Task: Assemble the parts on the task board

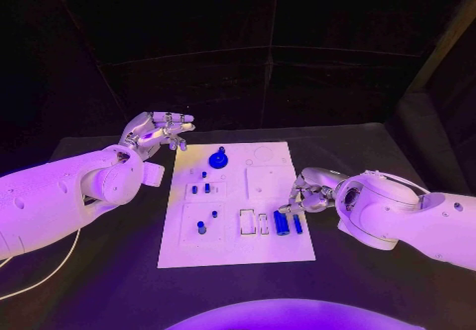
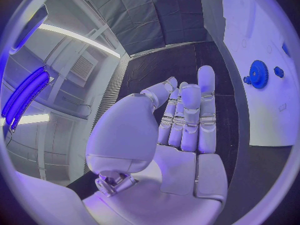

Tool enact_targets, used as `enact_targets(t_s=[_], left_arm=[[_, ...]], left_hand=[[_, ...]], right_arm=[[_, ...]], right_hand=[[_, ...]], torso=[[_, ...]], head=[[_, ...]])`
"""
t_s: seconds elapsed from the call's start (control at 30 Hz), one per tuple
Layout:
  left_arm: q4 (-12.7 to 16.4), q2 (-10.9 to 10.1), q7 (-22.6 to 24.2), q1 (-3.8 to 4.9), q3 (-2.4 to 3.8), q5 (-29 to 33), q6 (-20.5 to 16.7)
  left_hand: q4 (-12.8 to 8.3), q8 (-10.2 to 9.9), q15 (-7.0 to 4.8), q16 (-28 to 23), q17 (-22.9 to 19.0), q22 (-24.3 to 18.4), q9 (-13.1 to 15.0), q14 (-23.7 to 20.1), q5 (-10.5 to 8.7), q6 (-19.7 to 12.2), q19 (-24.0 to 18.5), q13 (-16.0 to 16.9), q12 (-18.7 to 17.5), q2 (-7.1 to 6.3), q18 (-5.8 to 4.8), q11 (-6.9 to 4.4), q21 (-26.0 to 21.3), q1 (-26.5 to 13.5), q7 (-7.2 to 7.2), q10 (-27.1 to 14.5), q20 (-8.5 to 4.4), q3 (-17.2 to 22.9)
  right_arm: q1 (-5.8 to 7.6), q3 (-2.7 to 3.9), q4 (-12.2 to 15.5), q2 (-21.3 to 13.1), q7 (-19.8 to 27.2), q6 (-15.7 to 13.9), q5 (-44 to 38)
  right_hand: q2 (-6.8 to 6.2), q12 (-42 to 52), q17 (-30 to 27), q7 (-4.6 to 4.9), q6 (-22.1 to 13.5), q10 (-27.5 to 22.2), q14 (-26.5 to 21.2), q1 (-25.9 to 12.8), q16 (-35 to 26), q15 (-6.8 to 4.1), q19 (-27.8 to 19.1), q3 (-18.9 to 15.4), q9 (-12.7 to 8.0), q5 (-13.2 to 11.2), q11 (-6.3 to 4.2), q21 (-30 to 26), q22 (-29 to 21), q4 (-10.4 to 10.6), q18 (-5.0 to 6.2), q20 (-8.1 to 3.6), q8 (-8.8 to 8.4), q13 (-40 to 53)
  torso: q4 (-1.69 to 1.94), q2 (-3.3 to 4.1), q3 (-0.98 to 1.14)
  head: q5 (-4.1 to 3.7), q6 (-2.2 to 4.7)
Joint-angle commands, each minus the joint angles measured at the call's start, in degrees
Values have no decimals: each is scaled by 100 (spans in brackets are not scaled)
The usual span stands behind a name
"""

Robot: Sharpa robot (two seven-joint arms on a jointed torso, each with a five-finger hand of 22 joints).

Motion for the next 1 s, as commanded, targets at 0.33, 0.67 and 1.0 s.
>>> enact_targets(t_s=[0.33,0.67,1.0], left_arm=[[-3,-9,12,6,2,41,69],[-3,-12,-2,5,2,58,75],[12,-27,-12,5,2,60,91]], left_hand=[[11,10,11,-31,-10,-12,-2,-30,-18,-20,-33,0,39,49,77,4,-33,-16,-2,-46,20,-54],[11,11,11,-30,-9,-13,-2,-30,-17,-21,-33,0,40,51,77,4,-33,-16,-2,-47,20,-54],[11,11,11,-30,-9,-13,-2,-30,-17,-21,-33,0,40,51,77,4,-33,-16,-2,-47,20,-54]], right_arm=[[-59,-16,-61,169,-166,539,-265],[-151,-28,-199,338,-190,718,-254],[-264,-30,-365,543,-258,921,-309]], right_hand=[[-3,53,84,-39,-16,20,333,-79,65,-60,67,-10,75,-4,-32,69,82,1,-107,-14,195,73],[27,38,119,-45,-48,5,337,-85,76,-66,70,12,108,48,-38,83,113,-3,-112,-21,270,76],[59,-22,148,-43,-94,-42,337,-57,82,-64,75,31,132,82,-36,104,164,-11,-122,-19,325,14]], torso=[[0,1,0],[-3,2,0],[12,6,0]], head=[[11,-46],[26,-63],[73,-84]])
